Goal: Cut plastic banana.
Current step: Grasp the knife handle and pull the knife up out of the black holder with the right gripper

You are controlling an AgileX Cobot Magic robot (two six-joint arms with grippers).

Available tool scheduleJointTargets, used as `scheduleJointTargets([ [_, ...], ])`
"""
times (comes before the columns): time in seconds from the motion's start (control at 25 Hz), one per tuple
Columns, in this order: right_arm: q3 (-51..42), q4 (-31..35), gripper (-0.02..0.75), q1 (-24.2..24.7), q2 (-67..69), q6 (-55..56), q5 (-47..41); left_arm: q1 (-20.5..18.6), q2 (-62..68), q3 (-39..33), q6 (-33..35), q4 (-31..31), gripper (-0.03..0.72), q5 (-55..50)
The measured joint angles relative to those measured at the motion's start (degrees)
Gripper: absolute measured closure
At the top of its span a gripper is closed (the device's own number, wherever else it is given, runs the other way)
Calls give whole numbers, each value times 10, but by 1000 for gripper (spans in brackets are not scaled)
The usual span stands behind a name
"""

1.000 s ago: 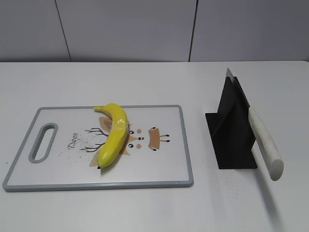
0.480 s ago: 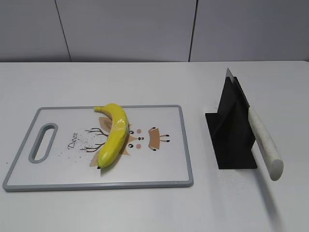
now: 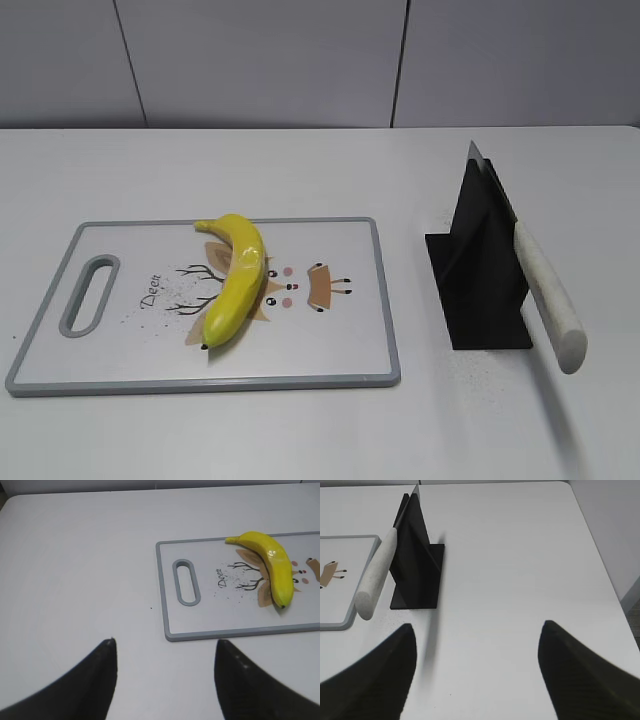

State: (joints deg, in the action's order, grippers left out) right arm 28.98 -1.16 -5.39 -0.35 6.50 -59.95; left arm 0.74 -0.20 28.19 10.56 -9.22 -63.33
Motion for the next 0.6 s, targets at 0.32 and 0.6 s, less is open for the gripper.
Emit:
scheduleJointTargets([
  [0.32,0,0,164,0,0,0,0,0,0,0,0,0,97,0],
  [0.6,10,-6,164,0,4,0,-6,0,0,0,0,0,97,0],
])
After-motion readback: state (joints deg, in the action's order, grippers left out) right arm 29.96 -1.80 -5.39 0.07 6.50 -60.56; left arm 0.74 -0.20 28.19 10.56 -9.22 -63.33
